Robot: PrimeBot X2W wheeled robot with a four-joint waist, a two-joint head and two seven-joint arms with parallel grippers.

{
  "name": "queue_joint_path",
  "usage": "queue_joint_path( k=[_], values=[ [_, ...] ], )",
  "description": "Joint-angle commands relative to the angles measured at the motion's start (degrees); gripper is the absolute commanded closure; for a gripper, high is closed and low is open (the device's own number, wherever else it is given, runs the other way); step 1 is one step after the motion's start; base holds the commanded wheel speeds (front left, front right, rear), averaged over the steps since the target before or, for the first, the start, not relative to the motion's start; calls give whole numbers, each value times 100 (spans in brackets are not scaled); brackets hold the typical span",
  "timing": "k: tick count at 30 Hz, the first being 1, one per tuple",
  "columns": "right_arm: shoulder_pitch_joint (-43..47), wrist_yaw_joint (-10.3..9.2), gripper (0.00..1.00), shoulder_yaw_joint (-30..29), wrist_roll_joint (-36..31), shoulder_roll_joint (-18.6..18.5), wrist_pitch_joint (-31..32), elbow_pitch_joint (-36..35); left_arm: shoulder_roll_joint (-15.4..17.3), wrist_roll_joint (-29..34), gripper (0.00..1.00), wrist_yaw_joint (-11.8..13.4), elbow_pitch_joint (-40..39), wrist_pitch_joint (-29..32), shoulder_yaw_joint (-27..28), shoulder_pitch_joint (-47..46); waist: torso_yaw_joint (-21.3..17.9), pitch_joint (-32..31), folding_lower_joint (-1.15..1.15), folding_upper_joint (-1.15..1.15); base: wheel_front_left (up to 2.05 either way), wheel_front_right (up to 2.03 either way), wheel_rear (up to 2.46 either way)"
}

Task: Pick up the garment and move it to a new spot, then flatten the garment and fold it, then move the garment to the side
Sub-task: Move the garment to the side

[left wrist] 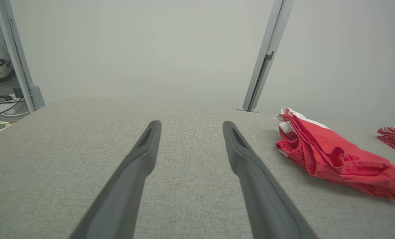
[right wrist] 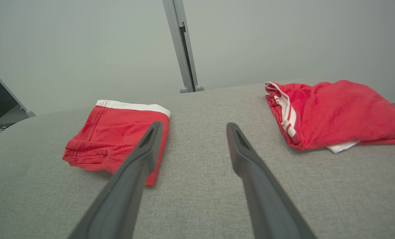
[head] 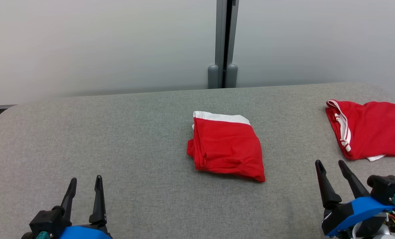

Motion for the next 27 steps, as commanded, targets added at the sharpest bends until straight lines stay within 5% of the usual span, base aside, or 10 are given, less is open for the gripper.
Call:
queue_joint_path(
  k=[1, 20, 27],
  values=[
    [-27, 3, 0, 12, -30, 2, -4, 12, 5, -24, 0, 16, -32, 14, -13, 21, 5, 5, 0, 0, 0, 0, 0],
    [-526, 2, 0, 200, 3, -109, 167, 14, 70, -37, 0, 120, -331, 99, -111, -159, 94, 306, 0, 0, 0, 0, 0],
    [-1610, 2, 0, 329, 246, -191, 1372, 562, 50, -27, 0, 71, -415, 158, -242, -429, 302, 573, 0, 0, 0, 0, 0]
  ],
)
